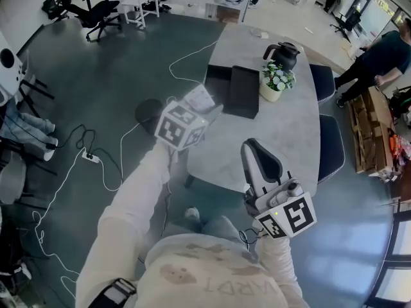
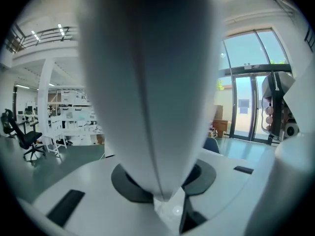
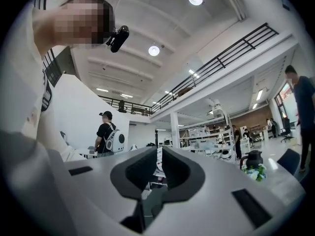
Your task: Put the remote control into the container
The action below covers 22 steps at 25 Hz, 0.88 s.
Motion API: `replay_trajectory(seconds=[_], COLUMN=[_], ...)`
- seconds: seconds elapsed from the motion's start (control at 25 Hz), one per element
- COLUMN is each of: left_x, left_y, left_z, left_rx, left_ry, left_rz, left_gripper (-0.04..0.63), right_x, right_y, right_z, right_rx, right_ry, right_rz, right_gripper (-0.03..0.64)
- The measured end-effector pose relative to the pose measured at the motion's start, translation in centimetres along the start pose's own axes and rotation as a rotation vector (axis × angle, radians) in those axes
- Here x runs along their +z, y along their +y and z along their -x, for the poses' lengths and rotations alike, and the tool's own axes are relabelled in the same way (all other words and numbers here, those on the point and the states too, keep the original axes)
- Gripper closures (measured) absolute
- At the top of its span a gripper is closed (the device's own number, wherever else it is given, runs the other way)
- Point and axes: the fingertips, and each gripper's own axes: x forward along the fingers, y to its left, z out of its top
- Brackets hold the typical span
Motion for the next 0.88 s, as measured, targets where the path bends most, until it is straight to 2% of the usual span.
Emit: replay_trajectory(seconds=[0.28,0.52,0.64,0.88], left_x=[-1.7,-3.1,-3.5,-2.8], left_y=[4.5,7.6,9.1,11.9], left_z=[-3.1,-6.9,-8.8,-13.1], left_rx=[0.003,0.013,0.022,0.023], left_ry=[0.064,0.127,0.154,0.140], left_rz=[0.046,0.091,0.088,0.087], left_gripper=[0.489,0.489,0.489,0.489], right_x=[-1.3,-1.8,-1.8,-1.8], right_y=[-2.3,-5.9,-7.9,-12.0], right_z=[-2.6,-4.8,-6.1,-8.4], right_rx=[-0.020,-0.019,-0.014,-0.005], right_ry=[0.020,0.016,0.009,0.013], right_rz=[-0.011,-0.027,-0.030,-0.034], right_gripper=[0.581,0.581,0.581,0.581])
